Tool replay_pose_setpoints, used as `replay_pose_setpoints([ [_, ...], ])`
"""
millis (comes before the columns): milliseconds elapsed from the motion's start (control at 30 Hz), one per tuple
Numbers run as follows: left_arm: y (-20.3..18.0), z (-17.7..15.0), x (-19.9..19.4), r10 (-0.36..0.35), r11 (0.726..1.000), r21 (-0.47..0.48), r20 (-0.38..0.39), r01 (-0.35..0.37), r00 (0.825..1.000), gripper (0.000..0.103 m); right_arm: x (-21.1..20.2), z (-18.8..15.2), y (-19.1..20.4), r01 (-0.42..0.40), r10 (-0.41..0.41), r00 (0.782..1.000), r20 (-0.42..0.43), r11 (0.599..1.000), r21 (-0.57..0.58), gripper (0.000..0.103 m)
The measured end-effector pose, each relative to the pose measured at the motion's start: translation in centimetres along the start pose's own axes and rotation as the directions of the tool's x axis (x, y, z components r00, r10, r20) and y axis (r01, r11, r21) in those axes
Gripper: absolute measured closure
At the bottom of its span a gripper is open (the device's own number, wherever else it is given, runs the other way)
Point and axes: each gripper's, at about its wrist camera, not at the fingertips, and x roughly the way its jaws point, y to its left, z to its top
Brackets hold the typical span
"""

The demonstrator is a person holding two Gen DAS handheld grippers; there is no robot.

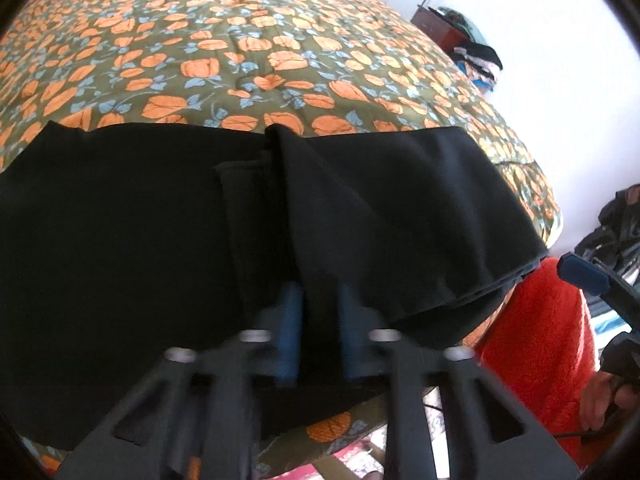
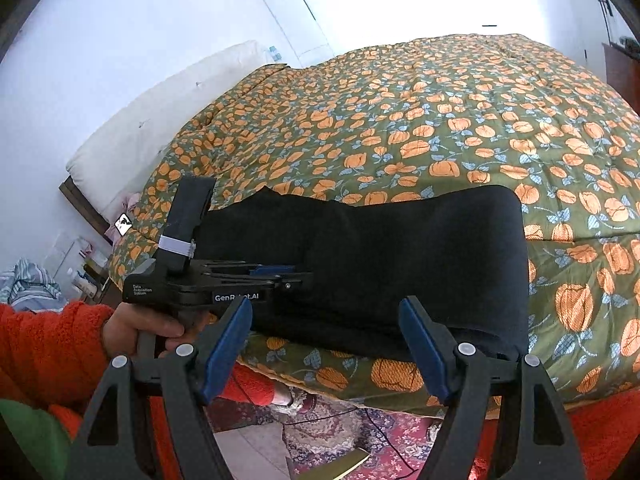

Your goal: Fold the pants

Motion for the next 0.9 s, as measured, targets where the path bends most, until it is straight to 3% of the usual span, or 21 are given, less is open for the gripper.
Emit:
replay_pose_setpoints([
  [233, 0.7, -1.2, -4.5, 0.003, 1.0, -0.017, 0.076, -0.001, 0.997, 0.096, -0.5, 0.0, 0.0, 0.01, -0.01, 1.0, 0.024, 1.0, 0.002, 0.027],
  [400, 2.9, -1.9, -1.9, 0.034, 0.996, -0.078, 0.004, -0.033, 0.999, 0.095, -0.1, 0.0, -0.7, 0.004, -0.005, 1.0, 0.022, 0.999, 0.036, 0.027],
  [500, 2.4, -2.0, -1.8, 0.04, 0.996, -0.078, 0.003, -0.039, 0.999, 0.092, 0.4, 0.1, -0.9, 0.0, -0.001, 1.0, 0.008, 0.999, 0.046, 0.027],
  [567, 2.1, -2.0, -2.7, 0.052, 0.996, -0.071, 0.022, -0.05, 0.998, 0.086, 0.4, 0.1, -0.6, -0.001, 0.0, 1.0, 0.006, 0.999, 0.036, 0.027],
  [600, 2.1, -2.0, -3.5, 0.06, 0.996, -0.069, 0.048, -0.057, 0.997, 0.071, 0.3, 0.1, -0.5, -0.001, 0.001, 1.0, 0.008, 1.0, 0.031, 0.027],
  [633, 2.2, -1.9, -4.1, 0.074, 0.995, -0.073, 0.074, -0.068, 0.994, 0.048, 0.3, 0.0, -0.5, -0.002, 0.002, 1.0, 0.009, 1.0, 0.031, 0.027],
  [700, 2.9, -1.5, -4.6, 0.106, 0.991, -0.098, 0.109, -0.095, 0.988, 0.033, 0.4, 0.0, -0.7, -0.001, 0.0, 1.0, 0.009, 0.999, 0.04, 0.027],
  [900, 3.8, 0.2, -0.2, -0.024, 0.988, -0.152, -0.015, 0.021, 1.0, 0.033, 0.7, 0.0, -1.1, -0.008, 0.008, 1.0, 0.001, 0.998, 0.056, 0.027],
])
